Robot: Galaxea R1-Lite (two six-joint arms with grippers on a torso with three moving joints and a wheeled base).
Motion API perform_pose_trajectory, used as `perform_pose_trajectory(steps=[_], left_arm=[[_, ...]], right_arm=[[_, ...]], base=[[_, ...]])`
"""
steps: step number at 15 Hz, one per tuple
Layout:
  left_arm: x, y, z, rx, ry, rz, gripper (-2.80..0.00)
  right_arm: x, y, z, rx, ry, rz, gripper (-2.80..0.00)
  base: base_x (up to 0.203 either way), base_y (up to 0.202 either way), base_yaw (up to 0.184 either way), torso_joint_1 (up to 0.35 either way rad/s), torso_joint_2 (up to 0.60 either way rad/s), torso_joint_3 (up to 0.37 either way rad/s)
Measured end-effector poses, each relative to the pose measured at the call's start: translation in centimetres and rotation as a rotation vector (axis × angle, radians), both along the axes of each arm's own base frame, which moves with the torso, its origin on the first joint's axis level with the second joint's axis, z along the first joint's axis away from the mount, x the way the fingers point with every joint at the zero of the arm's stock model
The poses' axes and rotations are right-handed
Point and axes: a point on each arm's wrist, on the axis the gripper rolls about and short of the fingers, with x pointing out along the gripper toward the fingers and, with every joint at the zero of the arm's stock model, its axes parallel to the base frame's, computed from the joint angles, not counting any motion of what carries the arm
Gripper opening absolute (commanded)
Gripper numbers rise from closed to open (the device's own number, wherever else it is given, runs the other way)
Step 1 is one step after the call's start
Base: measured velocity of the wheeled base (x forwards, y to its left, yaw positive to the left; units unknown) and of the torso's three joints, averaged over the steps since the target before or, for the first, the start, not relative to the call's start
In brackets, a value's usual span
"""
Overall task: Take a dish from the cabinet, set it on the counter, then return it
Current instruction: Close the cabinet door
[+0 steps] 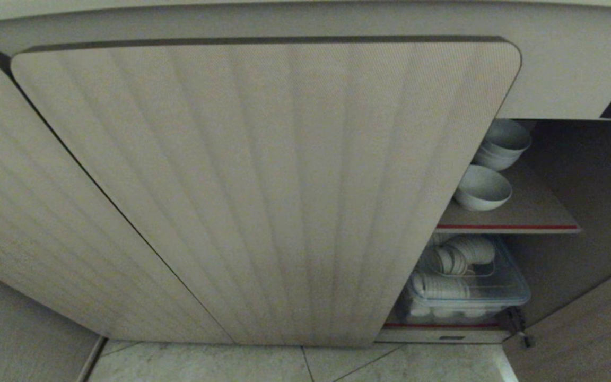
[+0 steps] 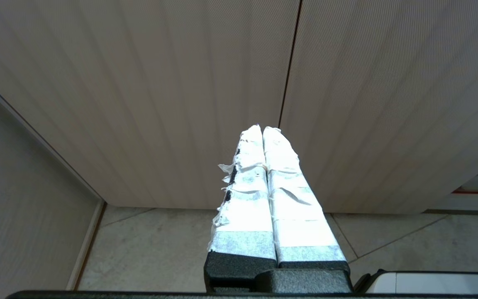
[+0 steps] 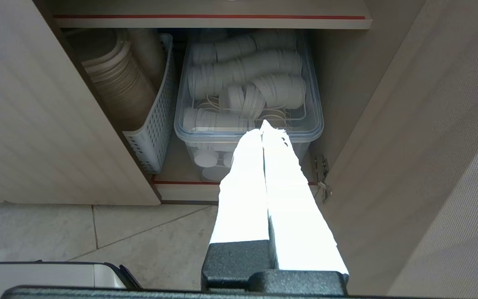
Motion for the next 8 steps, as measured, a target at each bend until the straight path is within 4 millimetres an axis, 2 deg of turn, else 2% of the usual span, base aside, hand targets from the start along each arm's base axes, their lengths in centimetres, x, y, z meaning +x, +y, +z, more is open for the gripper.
perform_pose_trajectory(steps=[8], left_arm=[[0.00, 0.00, 0.00, 0.000, 0.000, 0.000, -2.80]], right_arm=[[0.00, 0.00, -0.01, 0.000, 0.000, 0.000, -2.80]], base=[[0.000, 0.000, 0.000, 0.000, 0.00, 0.000]])
